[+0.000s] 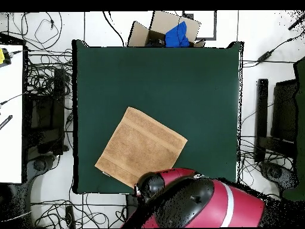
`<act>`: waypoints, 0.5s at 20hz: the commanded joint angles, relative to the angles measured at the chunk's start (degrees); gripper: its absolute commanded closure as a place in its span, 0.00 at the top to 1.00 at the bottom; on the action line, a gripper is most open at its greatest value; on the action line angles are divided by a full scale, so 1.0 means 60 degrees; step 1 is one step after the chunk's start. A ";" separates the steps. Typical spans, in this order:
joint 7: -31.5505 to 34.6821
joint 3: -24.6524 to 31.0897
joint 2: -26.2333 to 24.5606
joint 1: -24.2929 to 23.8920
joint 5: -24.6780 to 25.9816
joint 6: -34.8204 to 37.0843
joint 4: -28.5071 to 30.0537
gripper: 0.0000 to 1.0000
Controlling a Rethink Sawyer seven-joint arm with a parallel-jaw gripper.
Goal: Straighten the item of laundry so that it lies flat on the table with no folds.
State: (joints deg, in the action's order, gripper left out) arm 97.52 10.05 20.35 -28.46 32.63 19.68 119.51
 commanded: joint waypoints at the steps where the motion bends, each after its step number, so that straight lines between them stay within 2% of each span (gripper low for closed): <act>1: 0.1234 0.0410 0.0358 0.0321 -0.0092 -0.1156 -0.0673 1.00; 5: 0.1511 0.0853 0.1348 0.0178 -0.0862 -0.0627 -0.0120 1.00; 10: 0.1870 0.0482 0.2326 0.0552 -0.1472 -0.0192 0.0089 1.00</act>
State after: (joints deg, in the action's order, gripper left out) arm 97.52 10.15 26.96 -27.97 29.41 19.63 120.60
